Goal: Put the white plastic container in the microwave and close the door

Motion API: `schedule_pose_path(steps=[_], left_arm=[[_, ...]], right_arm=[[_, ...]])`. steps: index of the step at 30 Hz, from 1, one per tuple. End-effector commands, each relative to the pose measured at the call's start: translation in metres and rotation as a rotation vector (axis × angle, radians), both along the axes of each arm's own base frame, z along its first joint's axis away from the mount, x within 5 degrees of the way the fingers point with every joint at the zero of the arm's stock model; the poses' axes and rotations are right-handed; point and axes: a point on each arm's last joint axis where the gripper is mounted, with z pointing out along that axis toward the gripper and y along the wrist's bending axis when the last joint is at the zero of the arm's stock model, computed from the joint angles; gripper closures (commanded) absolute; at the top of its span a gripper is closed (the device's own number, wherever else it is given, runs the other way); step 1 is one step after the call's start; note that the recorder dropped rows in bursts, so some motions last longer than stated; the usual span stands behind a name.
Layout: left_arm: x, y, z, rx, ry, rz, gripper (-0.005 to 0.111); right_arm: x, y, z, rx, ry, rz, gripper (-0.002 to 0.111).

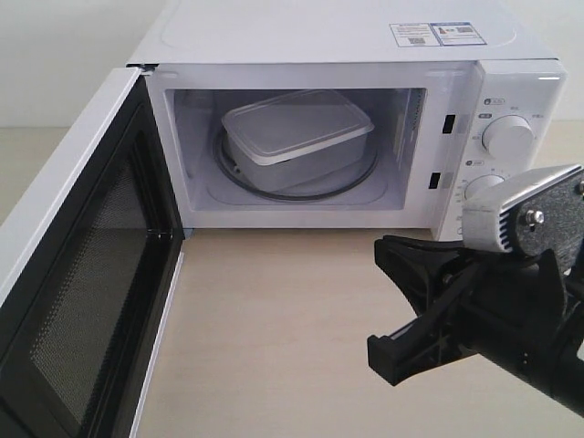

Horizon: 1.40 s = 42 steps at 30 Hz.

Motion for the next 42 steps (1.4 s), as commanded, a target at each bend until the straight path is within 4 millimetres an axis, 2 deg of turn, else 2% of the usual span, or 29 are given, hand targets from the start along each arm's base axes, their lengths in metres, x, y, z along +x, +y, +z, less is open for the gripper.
schedule_pose_path(steps=[1, 19, 21, 26, 30, 31, 34, 37, 40, 42], left_arm=[[-0.001, 0.000, 0.002, -0.003, -0.010, 0.001, 0.102], [0.001, 0.000, -0.002, 0.005, 0.037, -0.002, 0.102], [0.009, -0.001, 0.000, 0.011, 0.092, -0.004, 0.102], [0.046, -0.007, 0.017, 0.039, 0.432, -0.031, 0.102], [0.079, -0.014, 0.029, 0.030, 0.840, -0.070, 0.102], [0.090, -0.016, 0.027, 0.041, 0.993, -0.078, 0.102], [0.111, -0.020, 0.036, 0.066, 1.232, -0.095, 0.102], [0.127, -0.030, 0.044, 0.019, 1.416, -0.185, 0.102], [0.139, -0.042, 0.042, 0.020, 1.600, -0.322, 0.102], [0.151, -0.047, 0.038, 0.028, 1.639, -0.374, 0.102]], right_arm=[[-0.001, 0.000, 0.000, 0.002, -0.003, 0.005, 0.108], [-0.001, 0.000, 0.000, 0.002, -0.003, 0.005, 0.108], [-0.001, 0.000, 0.001, 0.003, -0.004, 0.004, 0.108], [-0.001, 0.000, 0.001, 0.003, -0.004, 0.004, 0.108], [-0.001, 0.000, 0.001, 0.003, -0.004, 0.004, 0.108], [-0.001, 0.000, 0.001, 0.003, -0.004, 0.004, 0.108], [-0.002, 0.000, -0.001, -0.006, 0.011, 0.011, 0.108], [-0.003, 0.000, -0.003, -0.023, 0.033, 0.024, 0.108], [-0.003, -0.001, -0.007, -0.031, 0.078, 0.013, 0.108], [-0.003, -0.003, -0.007, -0.016, 0.099, -0.019, 0.108]])
